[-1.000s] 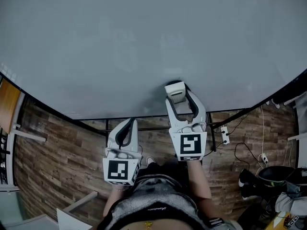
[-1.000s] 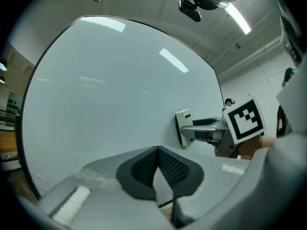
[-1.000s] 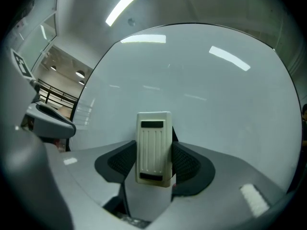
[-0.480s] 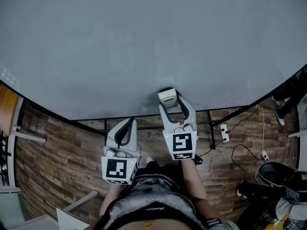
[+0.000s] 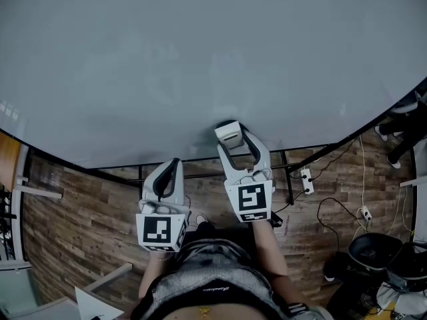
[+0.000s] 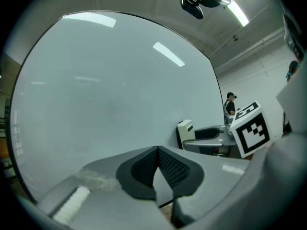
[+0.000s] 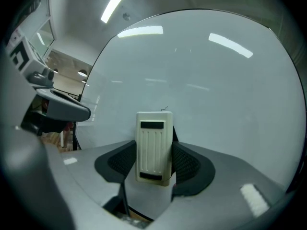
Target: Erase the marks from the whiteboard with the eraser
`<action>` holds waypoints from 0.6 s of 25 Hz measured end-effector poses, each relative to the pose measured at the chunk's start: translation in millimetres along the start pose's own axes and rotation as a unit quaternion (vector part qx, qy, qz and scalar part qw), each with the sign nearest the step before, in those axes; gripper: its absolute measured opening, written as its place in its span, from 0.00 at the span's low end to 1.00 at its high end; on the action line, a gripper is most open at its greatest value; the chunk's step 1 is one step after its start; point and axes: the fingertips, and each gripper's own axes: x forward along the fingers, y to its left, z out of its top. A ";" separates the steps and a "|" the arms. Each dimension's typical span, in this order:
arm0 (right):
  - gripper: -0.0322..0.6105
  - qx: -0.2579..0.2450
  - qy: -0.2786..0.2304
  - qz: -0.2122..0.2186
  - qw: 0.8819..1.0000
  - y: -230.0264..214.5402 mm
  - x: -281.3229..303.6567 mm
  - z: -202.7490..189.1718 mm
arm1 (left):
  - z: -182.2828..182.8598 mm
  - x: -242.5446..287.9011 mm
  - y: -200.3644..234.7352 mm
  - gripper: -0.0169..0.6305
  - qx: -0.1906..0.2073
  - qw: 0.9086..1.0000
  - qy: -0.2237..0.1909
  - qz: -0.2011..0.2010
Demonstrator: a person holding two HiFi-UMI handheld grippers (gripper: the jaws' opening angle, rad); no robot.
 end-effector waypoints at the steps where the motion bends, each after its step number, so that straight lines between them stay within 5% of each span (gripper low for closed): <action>1: 0.42 -0.002 0.001 0.001 1.000 -2.6 -0.6 0.1 | 0.9 1.4 -0.9 0.03 -0.001 1.000 0.000 0.002; 15: 0.42 -0.011 0.011 0.003 1.000 -109.7 -34.9 -24.4 | 17.6 61.8 -94.4 0.03 -0.015 1.000 -0.001 0.007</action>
